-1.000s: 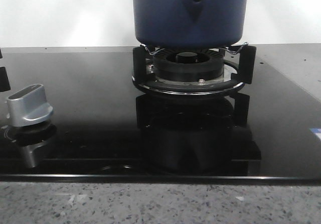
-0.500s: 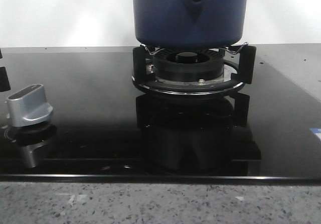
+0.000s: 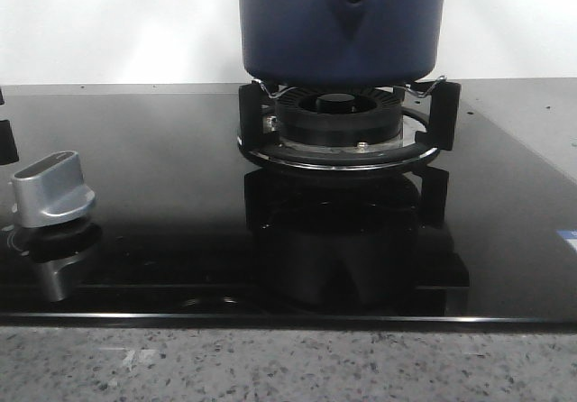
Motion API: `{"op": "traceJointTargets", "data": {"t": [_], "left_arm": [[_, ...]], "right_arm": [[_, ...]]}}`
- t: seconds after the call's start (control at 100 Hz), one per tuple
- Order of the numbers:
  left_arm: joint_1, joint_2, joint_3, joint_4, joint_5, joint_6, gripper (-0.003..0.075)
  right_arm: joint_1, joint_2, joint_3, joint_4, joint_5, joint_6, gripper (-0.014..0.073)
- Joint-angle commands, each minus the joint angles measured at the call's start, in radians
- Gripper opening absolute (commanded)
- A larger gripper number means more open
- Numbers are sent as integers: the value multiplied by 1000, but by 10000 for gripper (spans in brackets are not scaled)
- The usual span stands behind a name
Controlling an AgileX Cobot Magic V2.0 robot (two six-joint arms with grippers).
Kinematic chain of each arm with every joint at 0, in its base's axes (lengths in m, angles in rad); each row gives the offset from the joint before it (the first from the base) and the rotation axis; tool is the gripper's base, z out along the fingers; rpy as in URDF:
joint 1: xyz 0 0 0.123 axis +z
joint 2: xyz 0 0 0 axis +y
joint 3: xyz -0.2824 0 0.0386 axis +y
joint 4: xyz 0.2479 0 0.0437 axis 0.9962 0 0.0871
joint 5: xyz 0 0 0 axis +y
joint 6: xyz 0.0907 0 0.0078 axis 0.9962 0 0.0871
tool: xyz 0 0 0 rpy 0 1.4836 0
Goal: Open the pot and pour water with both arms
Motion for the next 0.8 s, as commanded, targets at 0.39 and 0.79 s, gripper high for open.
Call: {"op": "traceJointTargets", "data": {"t": [0.39,0.79], "left_arm": [[-78,-52,-32,-141,31,-9,171],[-200,-52,-32,-141,-5,-9,171]], "right_arm": [[-378,-102,-397,131,1246,65,-47],[-670,28,-339,131,1668,65,-47]]}}
